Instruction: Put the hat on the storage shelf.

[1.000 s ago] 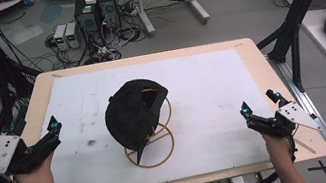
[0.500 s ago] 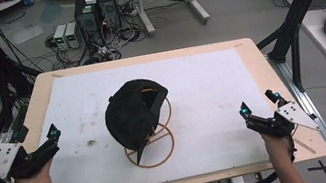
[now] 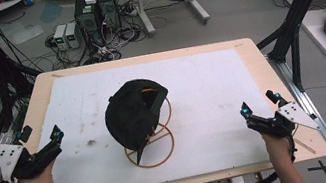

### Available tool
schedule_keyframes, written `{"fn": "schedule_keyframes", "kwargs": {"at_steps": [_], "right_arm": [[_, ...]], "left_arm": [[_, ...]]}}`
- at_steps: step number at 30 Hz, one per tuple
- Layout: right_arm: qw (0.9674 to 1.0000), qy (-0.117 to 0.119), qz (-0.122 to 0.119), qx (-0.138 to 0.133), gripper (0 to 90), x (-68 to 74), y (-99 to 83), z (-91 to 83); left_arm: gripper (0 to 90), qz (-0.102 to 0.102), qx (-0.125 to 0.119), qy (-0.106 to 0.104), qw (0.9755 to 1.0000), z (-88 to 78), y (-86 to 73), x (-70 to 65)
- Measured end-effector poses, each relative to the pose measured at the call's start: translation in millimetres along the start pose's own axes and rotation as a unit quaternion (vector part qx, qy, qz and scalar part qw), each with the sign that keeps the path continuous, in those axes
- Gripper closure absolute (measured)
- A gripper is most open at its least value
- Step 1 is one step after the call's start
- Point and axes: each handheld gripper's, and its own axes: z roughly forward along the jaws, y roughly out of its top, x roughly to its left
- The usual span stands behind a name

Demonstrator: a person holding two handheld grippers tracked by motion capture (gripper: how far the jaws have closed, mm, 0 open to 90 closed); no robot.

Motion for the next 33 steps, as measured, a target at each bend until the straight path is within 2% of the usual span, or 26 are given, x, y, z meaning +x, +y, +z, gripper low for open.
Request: {"fn": "schedule_keyframes", "kwargs": {"at_steps": [13, 17, 20, 28, 33], "right_arm": [[1.0000, 0.000, 0.001, 0.002, 6.0, -0.1, -1.4, 1.7], [1.0000, 0.001, 0.002, 0.003, 5.9, 0.0, -1.5, 2.0], [1.0000, 0.002, 0.003, 0.001, 5.9, 0.6, -1.2, 3.1], [1.0000, 0.006, -0.001, 0.002, 5.9, 3.9, -0.6, 5.3], [1.0000, 0.005, 0.000, 0.002, 6.0, 3.2, -0.9, 5.7]], "left_arm": [[14.8, 0.001, 0.004, -0.008, 1.0000, -0.3, -3.8, 0.1], [14.8, 0.003, 0.006, -0.025, 0.9997, -0.4, -3.5, -1.2], [14.8, 0.004, 0.007, -0.028, 0.9996, -0.5, -4.0, -1.6], [14.8, 0.007, 0.009, -0.020, 0.9997, -3.3, -3.9, 0.2], [14.8, 0.007, 0.009, -0.023, 0.9997, -3.4, -4.4, -0.2]]}}
